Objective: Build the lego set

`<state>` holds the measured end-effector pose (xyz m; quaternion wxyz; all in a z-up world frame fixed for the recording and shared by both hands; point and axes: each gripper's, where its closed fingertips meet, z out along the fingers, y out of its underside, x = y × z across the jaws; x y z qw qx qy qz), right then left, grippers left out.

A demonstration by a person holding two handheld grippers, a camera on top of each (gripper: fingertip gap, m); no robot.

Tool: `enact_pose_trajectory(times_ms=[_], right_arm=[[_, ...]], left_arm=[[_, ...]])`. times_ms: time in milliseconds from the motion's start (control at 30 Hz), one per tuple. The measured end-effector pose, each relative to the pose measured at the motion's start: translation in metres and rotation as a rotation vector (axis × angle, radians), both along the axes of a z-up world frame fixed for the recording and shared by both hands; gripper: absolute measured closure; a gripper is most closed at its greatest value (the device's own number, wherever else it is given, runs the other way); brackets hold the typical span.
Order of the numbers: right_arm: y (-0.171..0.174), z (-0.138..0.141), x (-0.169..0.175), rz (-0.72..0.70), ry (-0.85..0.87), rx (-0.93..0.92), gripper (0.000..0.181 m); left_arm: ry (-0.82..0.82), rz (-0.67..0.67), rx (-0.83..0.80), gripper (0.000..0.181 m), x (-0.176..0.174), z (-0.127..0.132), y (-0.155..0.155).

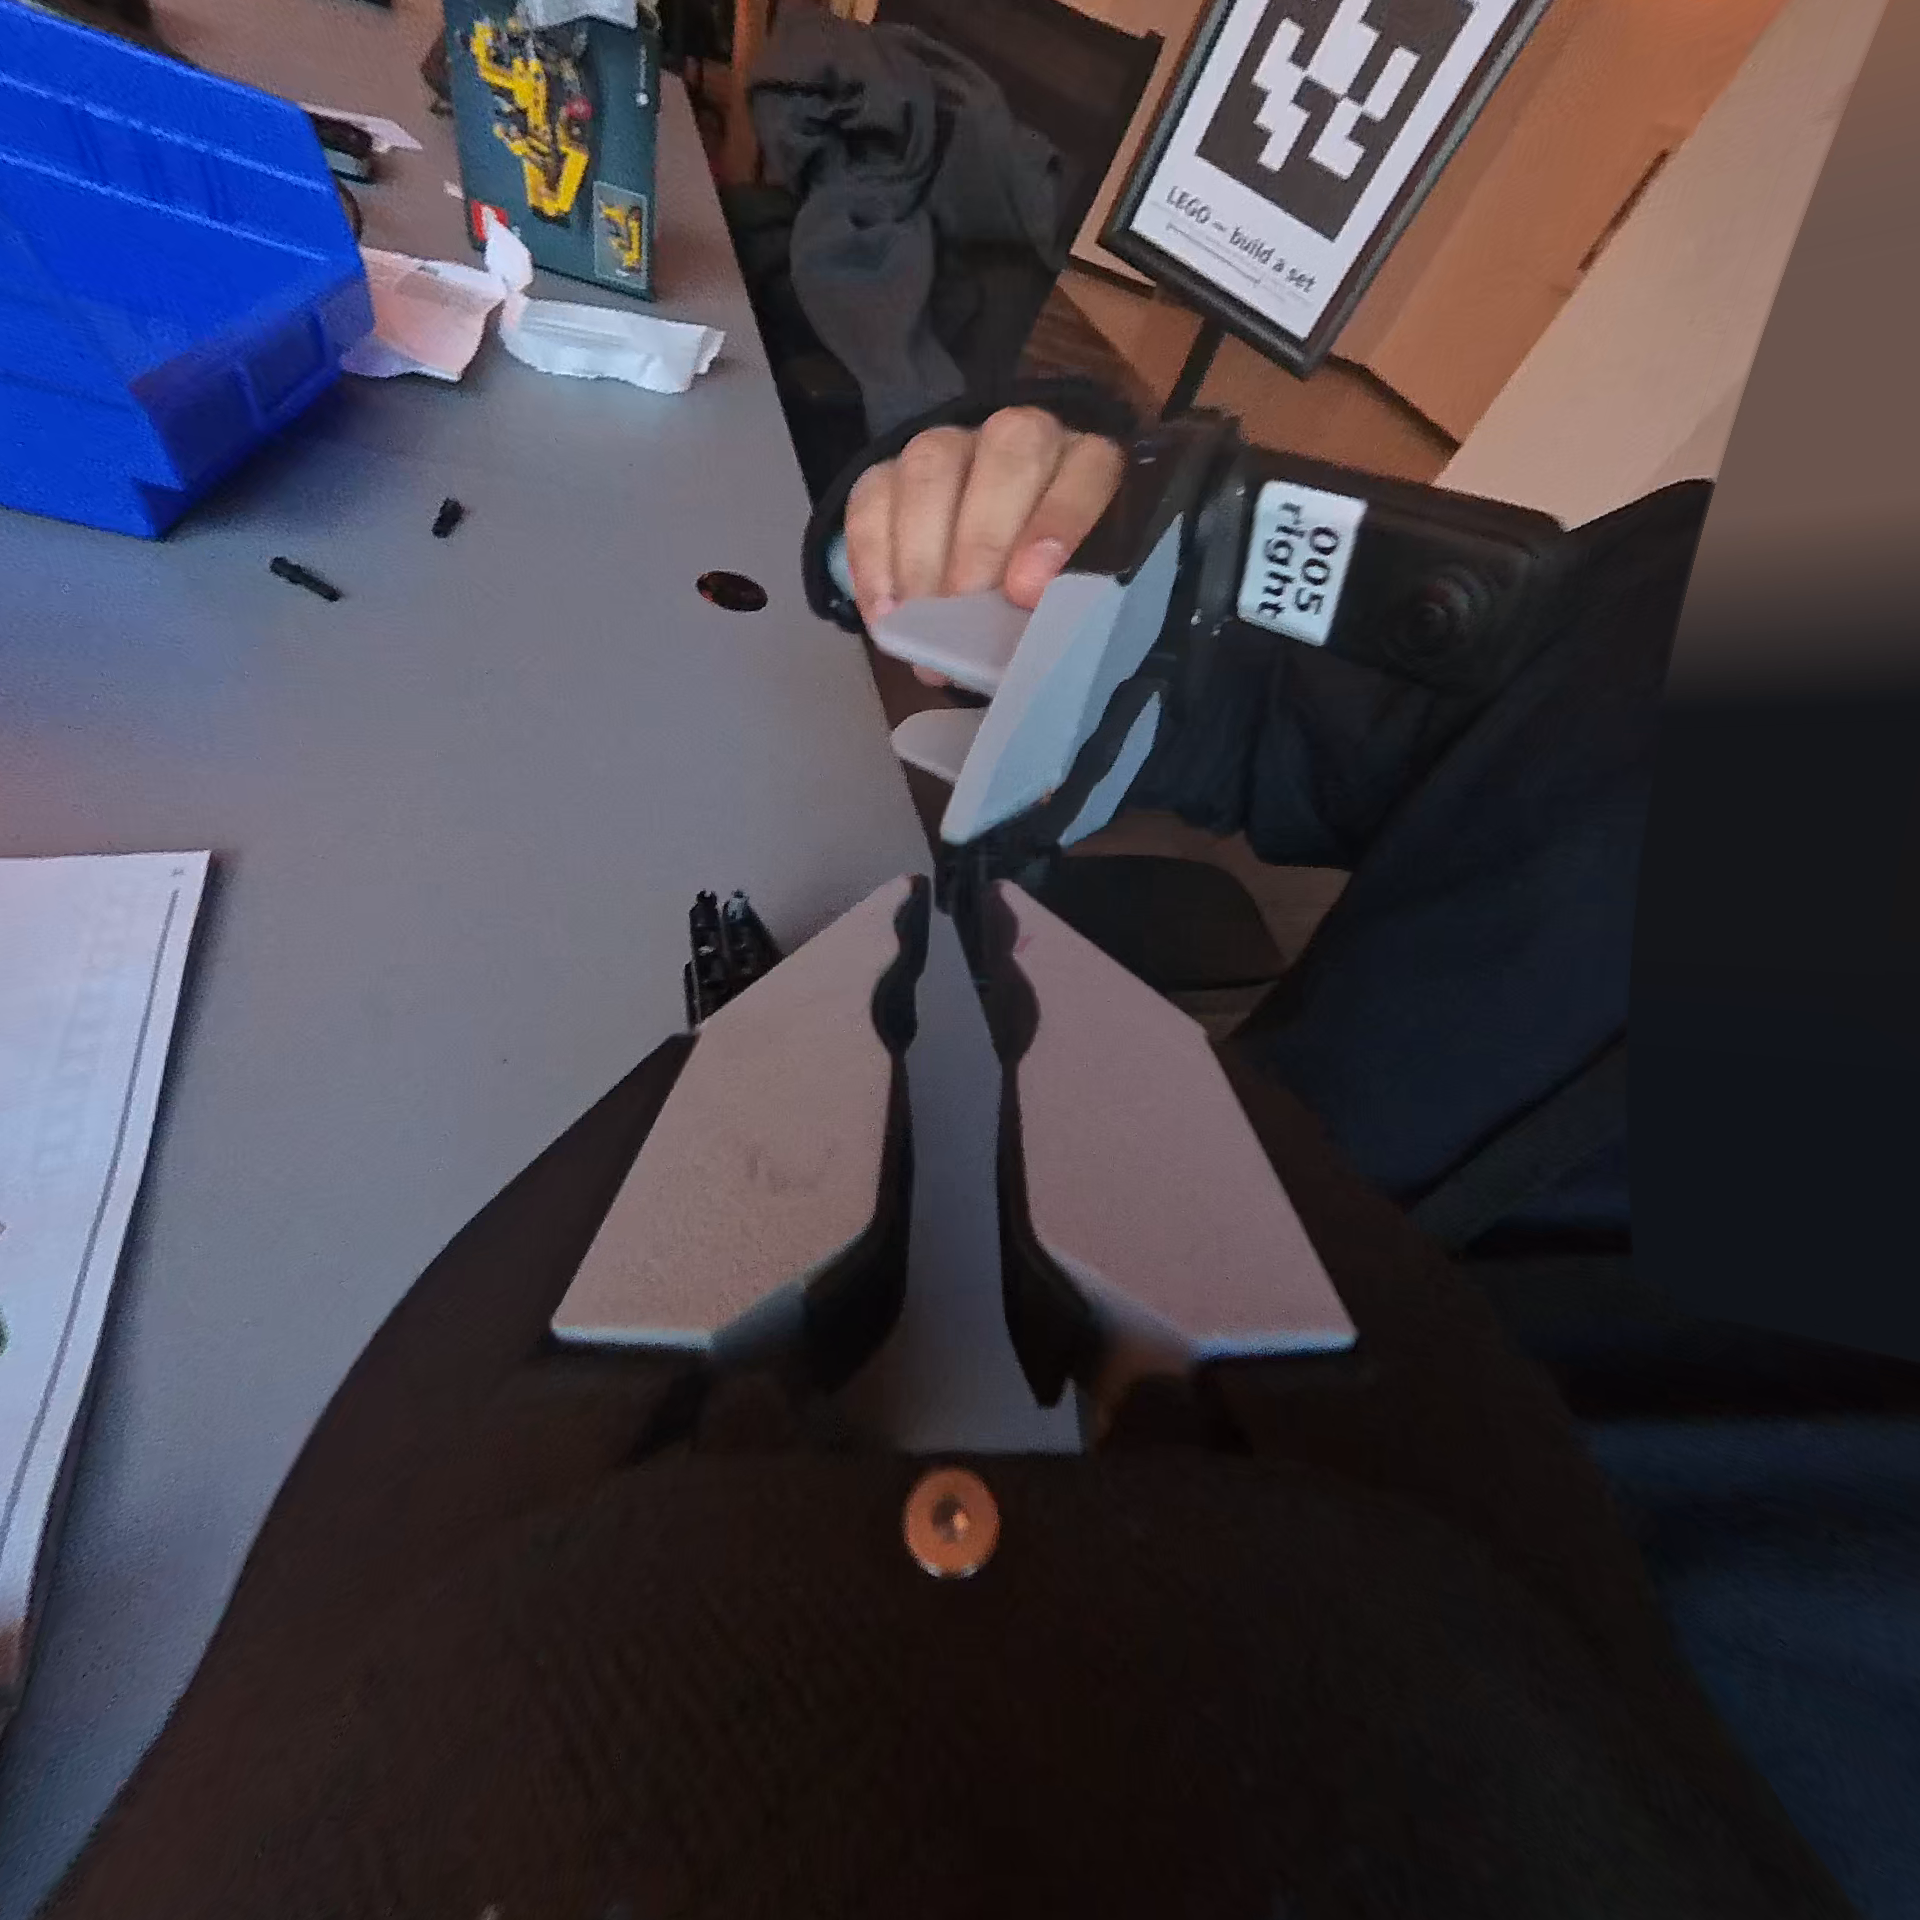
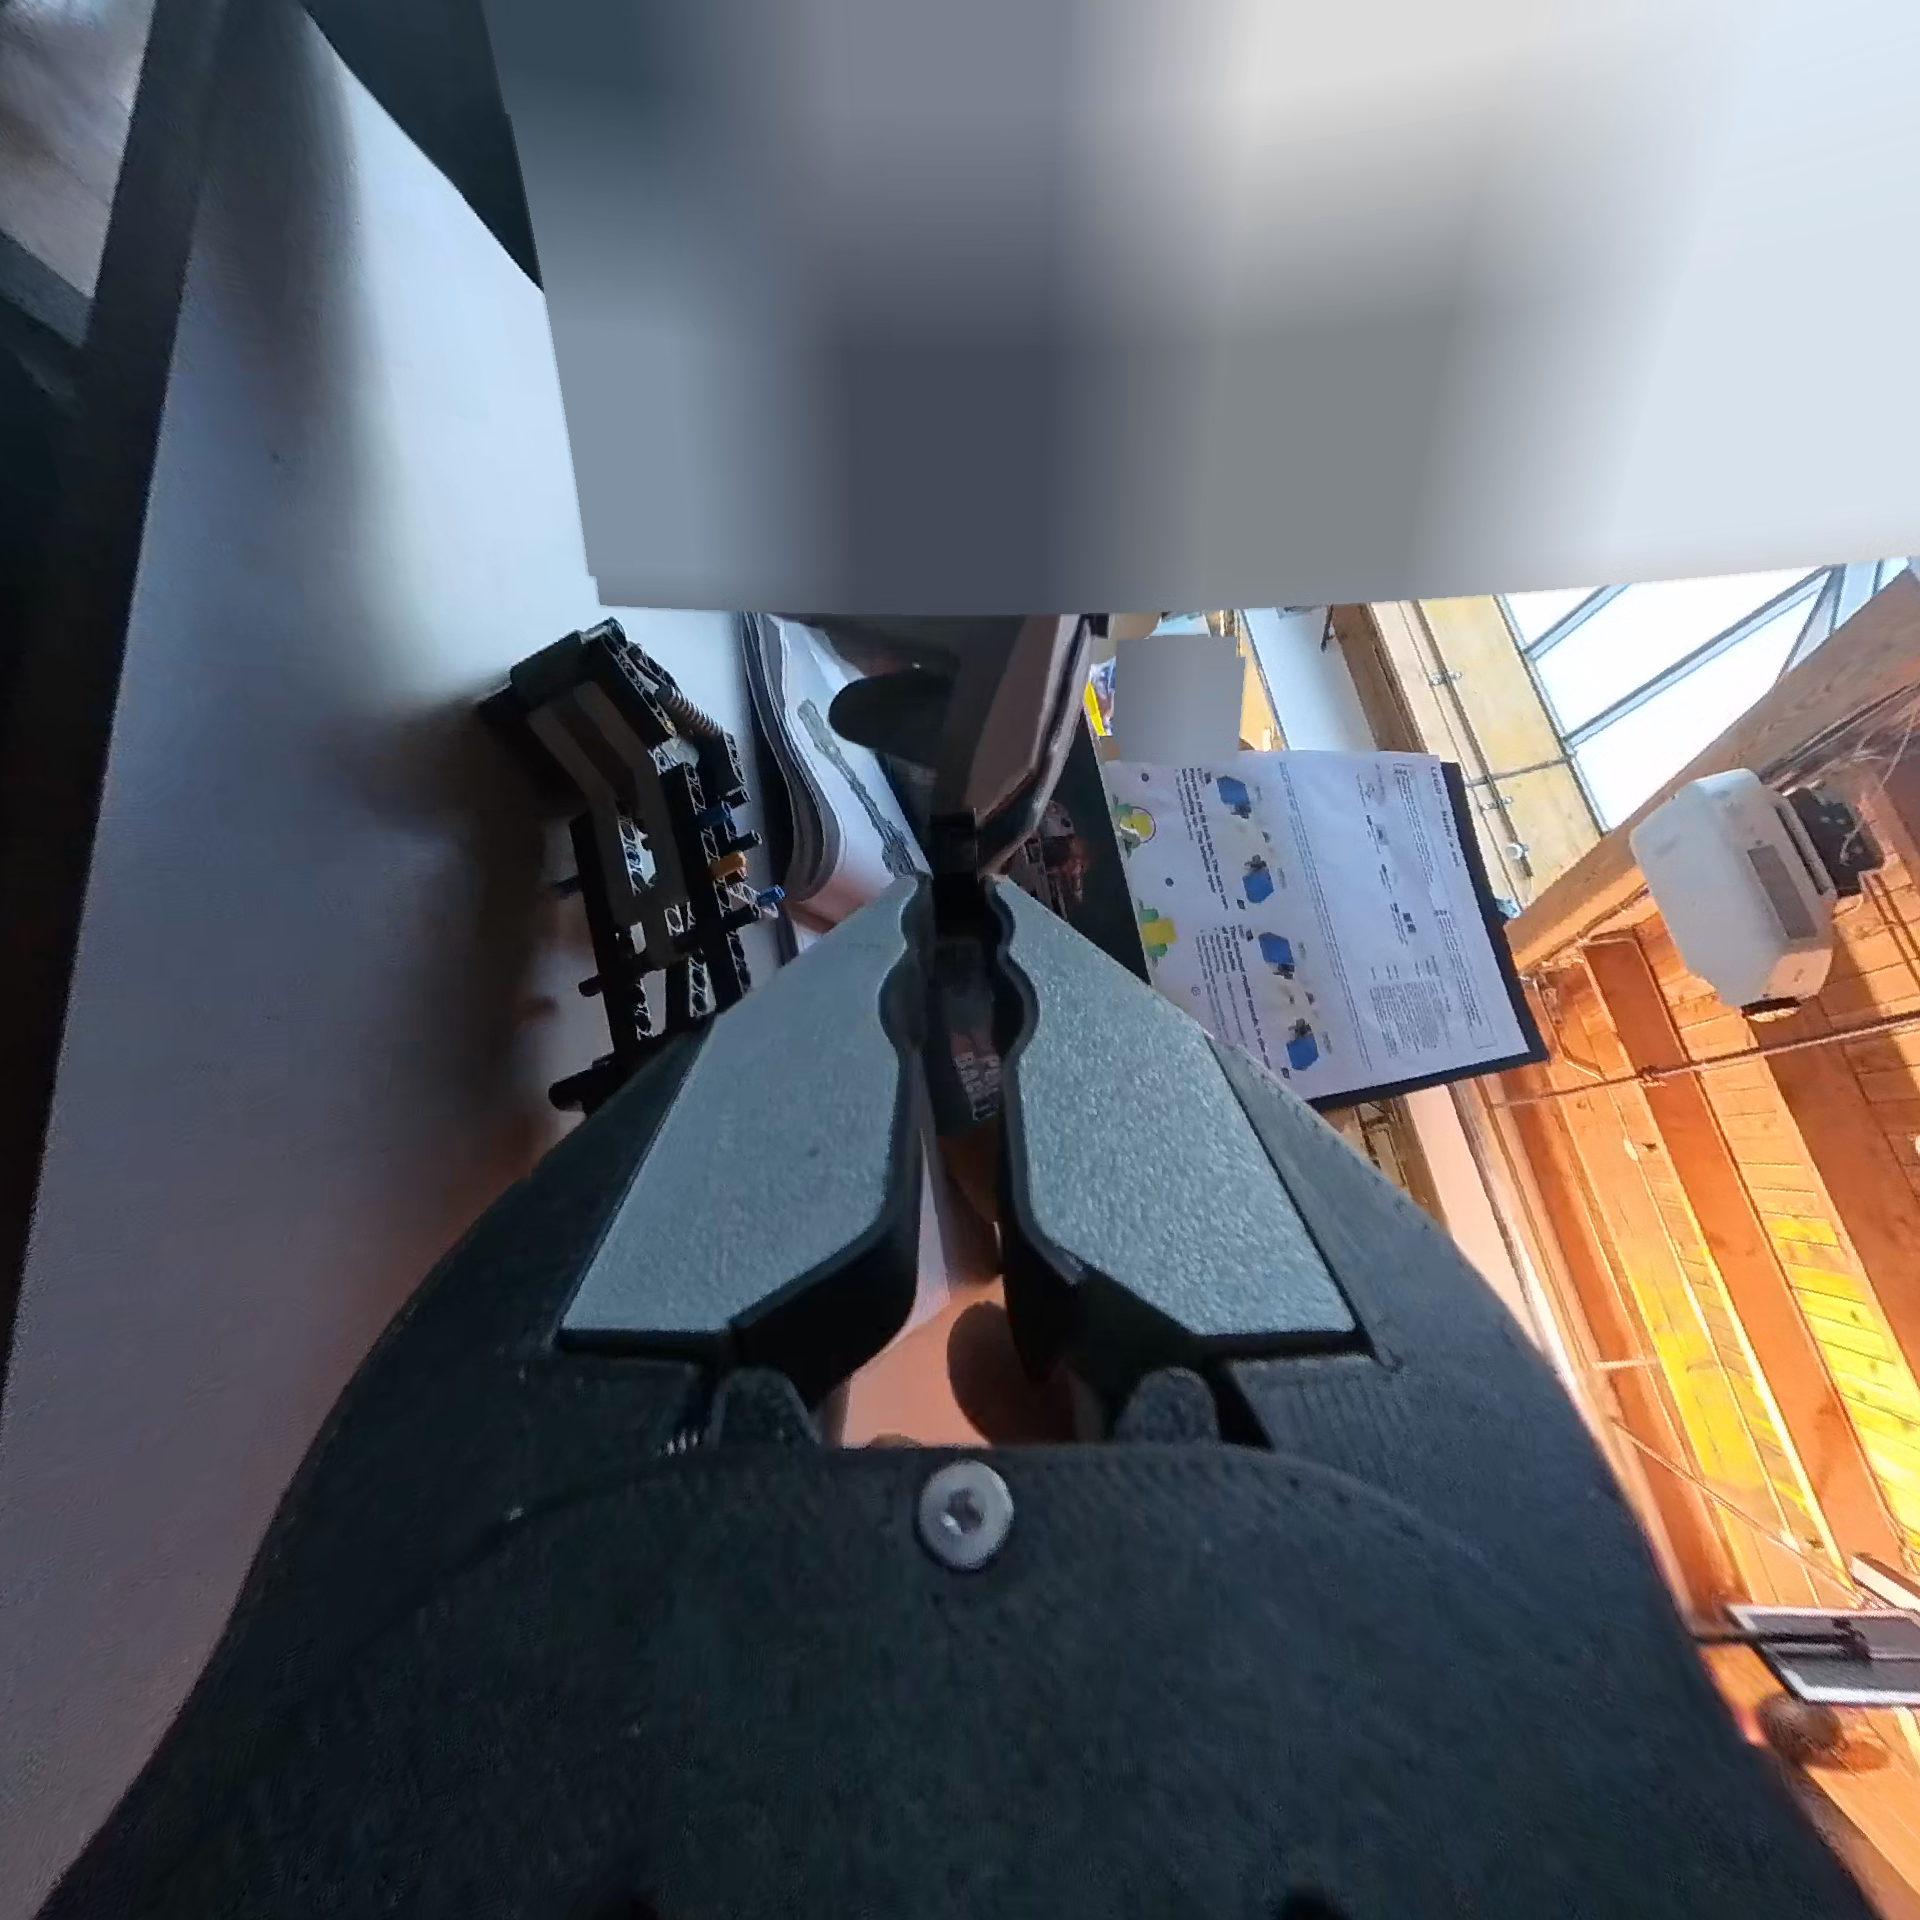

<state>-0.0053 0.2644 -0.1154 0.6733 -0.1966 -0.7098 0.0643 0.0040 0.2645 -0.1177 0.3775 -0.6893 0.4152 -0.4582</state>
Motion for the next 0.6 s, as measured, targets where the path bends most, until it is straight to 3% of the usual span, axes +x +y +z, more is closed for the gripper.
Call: enact_pose_trajectory(times_ms=[233, 367, 433, 600], right_arm=[[0.003, -0.001, 0.0, 0.048, 0.012, -0.093, 0.176], [0.01, -0.015, 0.004, 0.048, -0.127, -0.441, 0.172], [0.017, -0.013, 0.009, 0.062, -0.153, -0.577, 0.181], [0.016, -0.016, 0.01, 0.124, -0.301, -0.813, 0.165]], left_arm=[[-0.016, -0.005, -0.005, 0.177, 0.001, 0.0, 0.003], [0.089, 0.09, 0.159, 0.177, -0.003, -0.011, 0.013], [0.124, 0.15, 0.251, 0.176, -0.006, -0.013, 0.018], [0.152, 0.171, 0.391, 0.177, -0.003, -0.011, 0.016]])
